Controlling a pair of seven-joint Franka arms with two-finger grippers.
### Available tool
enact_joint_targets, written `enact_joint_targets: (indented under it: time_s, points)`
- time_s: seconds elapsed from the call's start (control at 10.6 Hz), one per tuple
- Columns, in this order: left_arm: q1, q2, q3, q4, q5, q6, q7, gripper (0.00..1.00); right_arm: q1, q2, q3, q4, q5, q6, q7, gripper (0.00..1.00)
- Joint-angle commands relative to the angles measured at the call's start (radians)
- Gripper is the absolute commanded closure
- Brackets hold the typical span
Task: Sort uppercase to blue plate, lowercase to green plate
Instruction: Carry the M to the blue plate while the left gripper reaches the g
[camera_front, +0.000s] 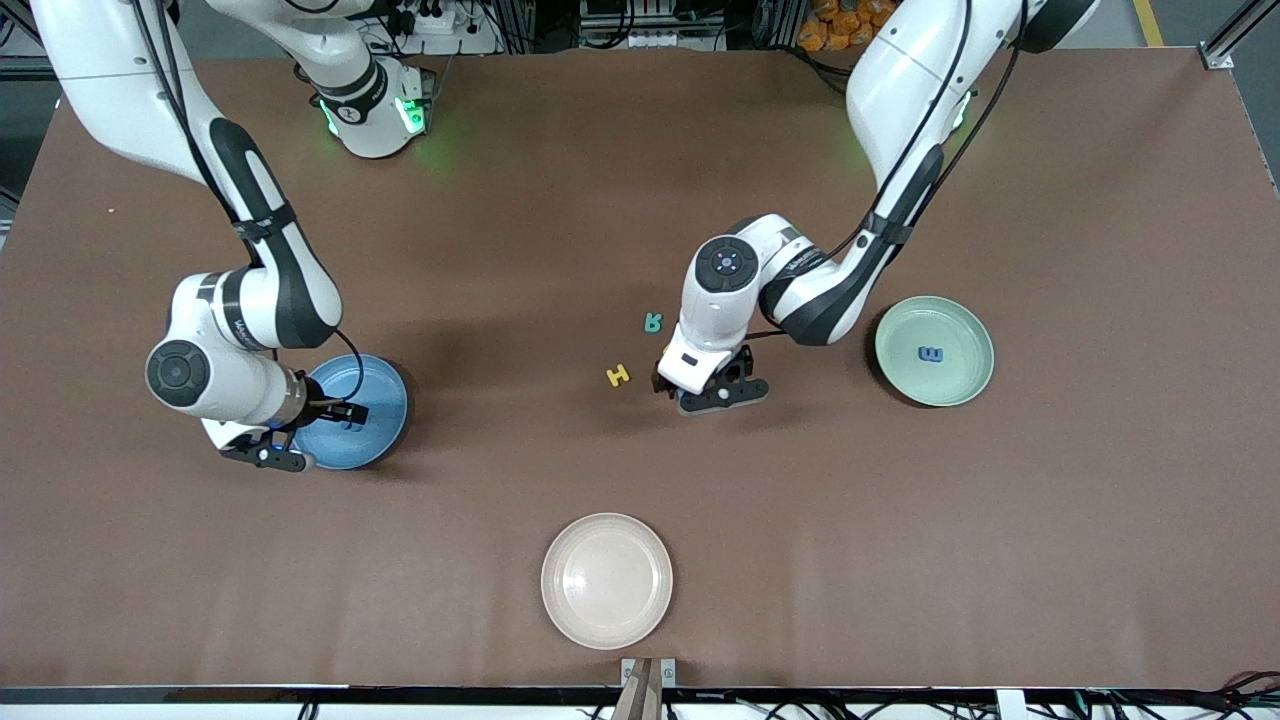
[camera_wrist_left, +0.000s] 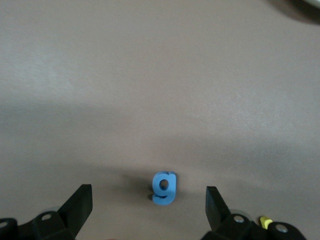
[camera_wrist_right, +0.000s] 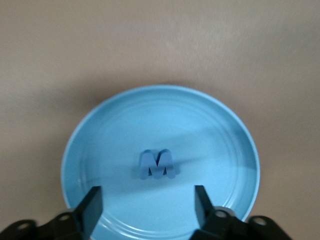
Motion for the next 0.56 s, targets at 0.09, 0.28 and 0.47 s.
enact_joint_targets:
  time_s: [0.09,0.28,0.47]
  points:
    - [-0.035,0.070,0.025,0.078,0.030,0.025,-0.021,0.00,-0.004,-0.167,0.001,0.041,0.016,-0.141,-0.016,0.00]
    - [-0.057,0.087,0.042,0.089,0.029,0.025,-0.030,0.00,-0.008,-0.234,0.001,0.051,0.014,-0.161,-0.016,0.00]
    - [-0.057,0.093,0.042,0.081,0.021,0.025,-0.034,0.00,-0.015,-0.271,0.001,0.057,0.011,-0.164,-0.016,0.00]
